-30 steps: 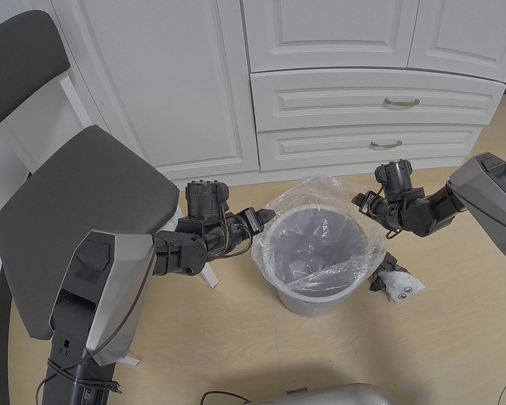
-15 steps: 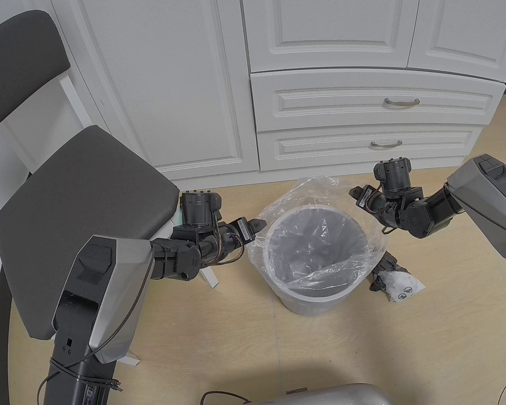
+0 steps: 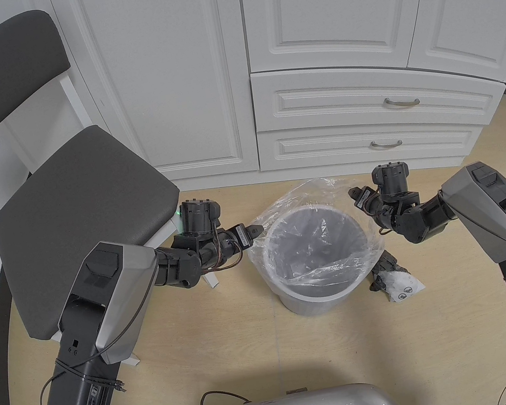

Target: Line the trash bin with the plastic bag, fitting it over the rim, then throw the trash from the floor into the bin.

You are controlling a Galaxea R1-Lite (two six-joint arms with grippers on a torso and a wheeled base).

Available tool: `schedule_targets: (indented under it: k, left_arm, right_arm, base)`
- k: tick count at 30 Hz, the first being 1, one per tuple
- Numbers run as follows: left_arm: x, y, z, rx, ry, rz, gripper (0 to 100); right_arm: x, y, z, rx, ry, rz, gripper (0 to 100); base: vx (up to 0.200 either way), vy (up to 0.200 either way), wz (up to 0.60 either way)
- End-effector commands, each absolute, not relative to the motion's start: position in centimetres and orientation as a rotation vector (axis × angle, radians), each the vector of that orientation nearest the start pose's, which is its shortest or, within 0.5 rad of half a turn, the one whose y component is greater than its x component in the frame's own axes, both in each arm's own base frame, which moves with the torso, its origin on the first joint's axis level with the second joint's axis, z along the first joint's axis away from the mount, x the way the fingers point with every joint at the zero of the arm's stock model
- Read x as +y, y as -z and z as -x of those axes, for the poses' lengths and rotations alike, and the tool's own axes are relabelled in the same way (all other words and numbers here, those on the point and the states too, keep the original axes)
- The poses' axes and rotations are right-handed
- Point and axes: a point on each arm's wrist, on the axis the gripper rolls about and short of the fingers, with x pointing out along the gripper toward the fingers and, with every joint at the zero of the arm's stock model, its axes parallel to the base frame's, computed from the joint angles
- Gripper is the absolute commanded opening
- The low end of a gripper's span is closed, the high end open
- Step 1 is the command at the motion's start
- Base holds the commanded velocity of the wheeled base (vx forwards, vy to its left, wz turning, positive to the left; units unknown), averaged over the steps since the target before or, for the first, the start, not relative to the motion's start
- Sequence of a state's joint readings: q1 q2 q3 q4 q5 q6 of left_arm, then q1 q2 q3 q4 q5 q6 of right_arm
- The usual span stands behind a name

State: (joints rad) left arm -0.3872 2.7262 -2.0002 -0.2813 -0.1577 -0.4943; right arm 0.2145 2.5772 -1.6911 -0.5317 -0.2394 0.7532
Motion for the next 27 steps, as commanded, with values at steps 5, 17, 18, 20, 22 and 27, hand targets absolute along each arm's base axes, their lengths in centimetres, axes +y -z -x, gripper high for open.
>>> schedule_targets:
  k: [5,17,18,20,22,27]
  left_arm:
    - [-21.0,-0.3,-50.7,0.574,0.416,0.423,100]
    - [-20.8,0.7,-50.6,0.612,0.408,0.398,100]
    - [-20.8,0.7,-50.6,0.621,0.401,0.394,100]
    - [-20.6,0.6,-50.3,0.667,0.381,0.386,100]
    - [-20.5,0.4,-50.1,0.7,0.369,0.38,100]
    - [-20.4,-1.2,-49.7,0.725,0.365,0.369,100]
  right_arm:
    - [10.5,-0.4,-52.4,0.31,0.196,-0.658,100]
    - [10.4,0.1,-52.3,0.352,0.213,-0.642,100]
    - [10.4,0.2,-52.3,0.363,0.218,-0.639,100]
    - [10.3,0.1,-52.2,0.381,0.227,-0.635,100]
    - [10.2,0.0,-52.2,0.382,0.228,-0.633,100]
    - [9.9,-0.6,-52.1,0.373,0.232,-0.638,100]
  base:
    - [0.0,0.0,0.0]
    - [0.0,0.0,0.0]
    - [0.0,0.0,0.0]
    - [0.0,0.0,0.0]
    - [0.0,0.0,0.0]
    - [0.0,0.0,0.0]
